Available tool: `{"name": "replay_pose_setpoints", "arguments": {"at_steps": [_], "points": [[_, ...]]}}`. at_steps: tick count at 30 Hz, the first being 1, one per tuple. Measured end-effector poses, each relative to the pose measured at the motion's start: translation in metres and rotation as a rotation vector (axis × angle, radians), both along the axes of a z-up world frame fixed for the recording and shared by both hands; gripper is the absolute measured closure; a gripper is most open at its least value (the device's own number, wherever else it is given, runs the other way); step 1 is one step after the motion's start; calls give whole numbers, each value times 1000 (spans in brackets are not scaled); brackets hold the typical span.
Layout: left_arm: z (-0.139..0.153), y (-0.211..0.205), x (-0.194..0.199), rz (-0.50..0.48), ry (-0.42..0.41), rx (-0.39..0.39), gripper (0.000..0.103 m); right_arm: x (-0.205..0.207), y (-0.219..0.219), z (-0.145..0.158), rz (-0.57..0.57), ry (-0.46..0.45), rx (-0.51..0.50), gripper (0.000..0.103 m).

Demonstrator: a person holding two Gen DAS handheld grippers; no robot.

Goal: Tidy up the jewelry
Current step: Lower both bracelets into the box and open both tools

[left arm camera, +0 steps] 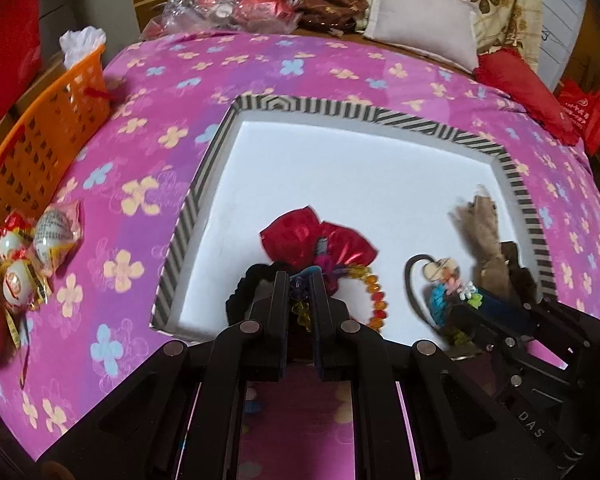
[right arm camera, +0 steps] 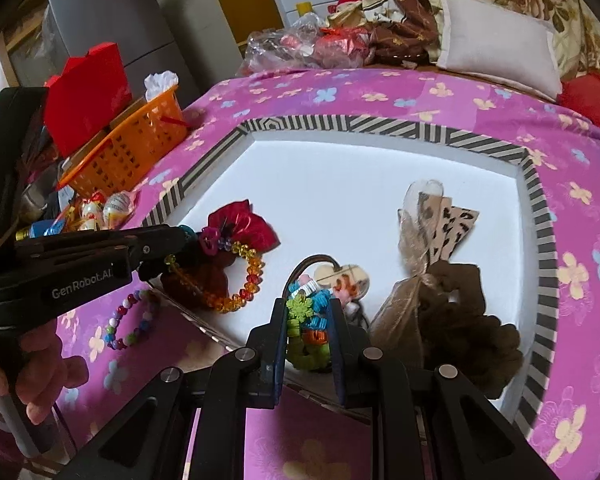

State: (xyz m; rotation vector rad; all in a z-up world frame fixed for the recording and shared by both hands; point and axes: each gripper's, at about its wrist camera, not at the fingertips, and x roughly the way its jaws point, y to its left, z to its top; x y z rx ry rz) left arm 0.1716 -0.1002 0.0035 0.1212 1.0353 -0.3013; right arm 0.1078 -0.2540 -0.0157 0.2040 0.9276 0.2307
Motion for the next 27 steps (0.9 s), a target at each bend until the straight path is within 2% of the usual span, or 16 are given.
{"name": "replay_pose_setpoints", "arguments": {"at_steps": [10, 14, 17, 23, 25, 26, 27], "points": [[-10, 5, -5, 1, 12, -8, 92, -4, -2, -2, -7, 15, 4, 85], [-9, 7, -9, -1, 21, -28, 66, -8, -5, 1, -17, 12, 11, 83], [-7, 7, -12, -6, 15, -28, 61, -12, -6, 4, -22, 4, 10, 76], [2, 9, -23, -4, -6, -20, 59, -27, -11, 17, -43, -23, 19, 75], [7, 11, -30, 7, -28, -10, 54, -36, -11, 24, -52, -39, 20, 74], [10, 12, -33, 12, -38, -7, 50, -40, -10, 27, -56, -46, 20, 70], [13, 14, -37, 18, -53, -6, 49, -46, -9, 32, -63, -58, 17, 67]]}}
